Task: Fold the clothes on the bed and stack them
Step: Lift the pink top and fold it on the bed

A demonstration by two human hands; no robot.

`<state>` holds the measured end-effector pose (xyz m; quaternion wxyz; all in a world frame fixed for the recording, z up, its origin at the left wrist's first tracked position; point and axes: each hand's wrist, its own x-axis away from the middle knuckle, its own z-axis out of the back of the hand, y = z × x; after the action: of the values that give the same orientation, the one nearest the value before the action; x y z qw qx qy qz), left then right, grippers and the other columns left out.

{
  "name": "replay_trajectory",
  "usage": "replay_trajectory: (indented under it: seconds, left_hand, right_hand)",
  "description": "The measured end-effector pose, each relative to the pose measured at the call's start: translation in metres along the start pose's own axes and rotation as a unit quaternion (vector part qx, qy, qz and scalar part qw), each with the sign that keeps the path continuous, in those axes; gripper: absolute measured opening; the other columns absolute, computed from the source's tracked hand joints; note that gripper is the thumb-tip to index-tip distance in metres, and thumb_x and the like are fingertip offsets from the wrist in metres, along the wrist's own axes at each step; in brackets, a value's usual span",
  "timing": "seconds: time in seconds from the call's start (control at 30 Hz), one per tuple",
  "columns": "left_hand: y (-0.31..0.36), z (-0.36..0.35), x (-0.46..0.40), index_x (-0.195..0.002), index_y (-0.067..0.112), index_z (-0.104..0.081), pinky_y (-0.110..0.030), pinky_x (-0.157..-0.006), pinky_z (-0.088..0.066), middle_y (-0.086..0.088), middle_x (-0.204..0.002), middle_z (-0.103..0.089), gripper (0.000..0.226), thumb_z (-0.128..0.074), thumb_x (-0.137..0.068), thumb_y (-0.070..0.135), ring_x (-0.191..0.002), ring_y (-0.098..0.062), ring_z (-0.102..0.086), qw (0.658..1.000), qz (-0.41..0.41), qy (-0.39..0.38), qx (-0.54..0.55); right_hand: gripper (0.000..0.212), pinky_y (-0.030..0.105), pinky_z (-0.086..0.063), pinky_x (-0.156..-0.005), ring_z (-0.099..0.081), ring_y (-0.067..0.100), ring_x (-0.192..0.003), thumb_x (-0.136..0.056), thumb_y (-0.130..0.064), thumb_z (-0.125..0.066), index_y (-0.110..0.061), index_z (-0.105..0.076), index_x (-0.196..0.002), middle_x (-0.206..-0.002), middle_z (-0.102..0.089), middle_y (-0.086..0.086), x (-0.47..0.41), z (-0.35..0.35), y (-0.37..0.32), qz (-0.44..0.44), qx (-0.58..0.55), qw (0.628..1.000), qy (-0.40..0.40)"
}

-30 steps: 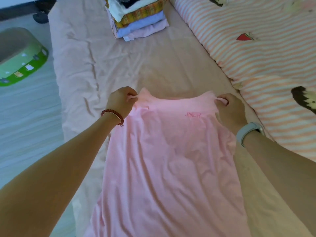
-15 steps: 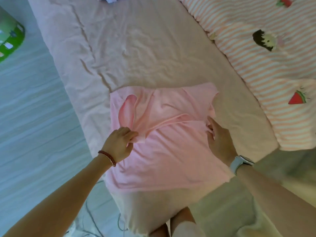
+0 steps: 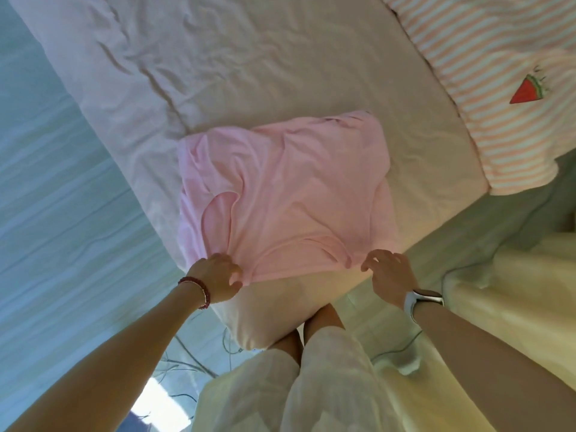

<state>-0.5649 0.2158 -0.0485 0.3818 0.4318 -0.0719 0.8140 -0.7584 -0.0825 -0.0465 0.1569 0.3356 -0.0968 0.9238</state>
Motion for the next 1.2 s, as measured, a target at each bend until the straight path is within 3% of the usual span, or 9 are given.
replay_trajectory:
  seconds: [0.2, 0.4, 0.5, 0.63, 0.7, 0.8, 0.87, 1.03, 1.2]
  left_hand:
    - [0.001, 0.044, -0.043, -0.083, 0.014, -0.059, -0.027, -0.070, -0.041, -0.003, -0.084, -0.059, 0.021, -0.048, -0.092, 0.030, -0.078, -0.023, -0.056, 0.882, 0.219, 0.225, 0.352]
    - [0.013, 0.071, -0.086, -0.058, 0.018, -0.044, -0.024, -0.056, -0.037, -0.001, -0.061, -0.045, 0.036, -0.052, -0.083, 0.043, -0.062, -0.026, -0.044, 0.723, 0.310, 0.244, 0.566]
    - [0.015, 0.077, -0.095, -0.065, 0.011, -0.042, -0.028, -0.067, -0.043, 0.000, -0.062, -0.039, 0.029, -0.056, -0.086, 0.025, -0.070, -0.026, -0.053, 0.684, 0.340, 0.237, 0.601]
    - [-0.001, 0.085, -0.082, -0.067, 0.016, -0.040, -0.027, -0.056, -0.035, -0.001, -0.066, -0.039, 0.023, -0.049, -0.088, 0.014, -0.060, -0.021, -0.040, 0.446, 0.297, 0.354, 0.766]
    - [-0.015, 0.079, -0.068, -0.083, 0.011, -0.046, -0.027, -0.055, -0.041, -0.002, -0.071, -0.043, 0.008, -0.045, -0.091, 0.012, -0.060, -0.019, -0.045, 0.405, 0.290, 0.376, 0.781]
    - [-0.028, 0.059, -0.050, -0.108, 0.006, -0.053, -0.031, -0.063, -0.054, 0.000, -0.071, -0.055, 0.024, -0.049, -0.094, 0.024, -0.056, -0.012, -0.055, 0.452, 0.294, 0.312, 0.782]
    - [-0.022, 0.047, -0.040, -0.082, 0.005, -0.059, -0.021, -0.051, -0.050, 0.001, -0.059, -0.054, 0.027, -0.055, -0.092, 0.031, -0.044, -0.010, -0.048, 0.525, 0.276, 0.218, 0.775]
    - [0.010, 0.010, -0.028, -0.079, 0.008, -0.061, -0.027, -0.069, -0.037, -0.002, -0.072, -0.056, 0.028, -0.054, -0.092, 0.032, -0.070, -0.021, -0.049, 0.830, 0.236, 0.162, 0.479]
    - [0.028, -0.005, -0.013, -0.088, 0.005, -0.044, -0.028, -0.058, -0.027, 0.001, -0.067, -0.043, 0.023, -0.035, -0.100, 0.022, -0.072, -0.022, -0.044, 0.771, 0.281, 0.241, 0.518]
  right_hand:
    - [0.031, 0.035, -0.037, -0.087, -0.049, 0.025, -0.111, -0.089, -0.005, -0.044, -0.012, -0.056, -0.117, -0.124, -0.052, 0.006, -0.045, 0.031, -0.027, -0.052, -0.173, 0.977, 0.117]
    - [0.039, 0.040, -0.039, -0.096, -0.047, 0.035, -0.114, -0.089, 0.000, -0.041, -0.005, -0.046, -0.127, -0.126, -0.045, 0.018, -0.093, 0.070, -0.040, -0.195, -0.416, 0.875, 0.152]
    - [0.043, 0.040, -0.037, -0.098, -0.042, 0.035, -0.117, -0.088, -0.001, -0.042, -0.005, -0.044, -0.131, -0.129, -0.043, 0.018, -0.098, 0.066, -0.043, -0.189, -0.374, 0.898, 0.132]
    - [0.041, 0.044, -0.036, -0.097, -0.042, 0.037, -0.114, -0.087, 0.000, -0.046, -0.001, -0.045, -0.128, -0.127, -0.042, 0.021, -0.086, 0.048, -0.046, -0.210, -0.377, 0.887, 0.163]
    - [0.041, 0.045, -0.038, -0.096, -0.042, 0.037, -0.114, -0.088, -0.003, -0.048, 0.000, -0.043, -0.128, -0.127, -0.041, 0.022, -0.075, 0.038, -0.045, -0.247, -0.388, 0.873, 0.164]
    - [0.041, 0.045, -0.040, -0.093, -0.046, 0.039, -0.111, -0.089, -0.009, -0.051, 0.002, -0.041, -0.127, -0.127, -0.043, 0.022, -0.064, 0.021, -0.043, -0.316, -0.431, 0.833, 0.143]
    - [0.037, 0.044, -0.042, -0.090, -0.050, 0.038, -0.106, -0.089, -0.014, -0.051, 0.002, -0.045, -0.122, -0.122, -0.050, 0.021, -0.059, 0.011, -0.042, -0.359, -0.468, 0.799, 0.111]
    - [0.029, 0.047, -0.042, -0.091, -0.052, 0.037, -0.104, -0.089, -0.018, -0.053, 0.000, -0.051, -0.111, -0.114, -0.056, 0.021, -0.052, -0.001, -0.040, -0.398, -0.501, 0.763, 0.093]
    - [0.036, 0.043, -0.042, -0.093, -0.051, 0.036, -0.109, -0.087, -0.017, -0.055, -0.001, -0.052, -0.119, -0.117, -0.056, 0.017, -0.053, 0.000, -0.031, -0.412, -0.522, 0.742, 0.081]
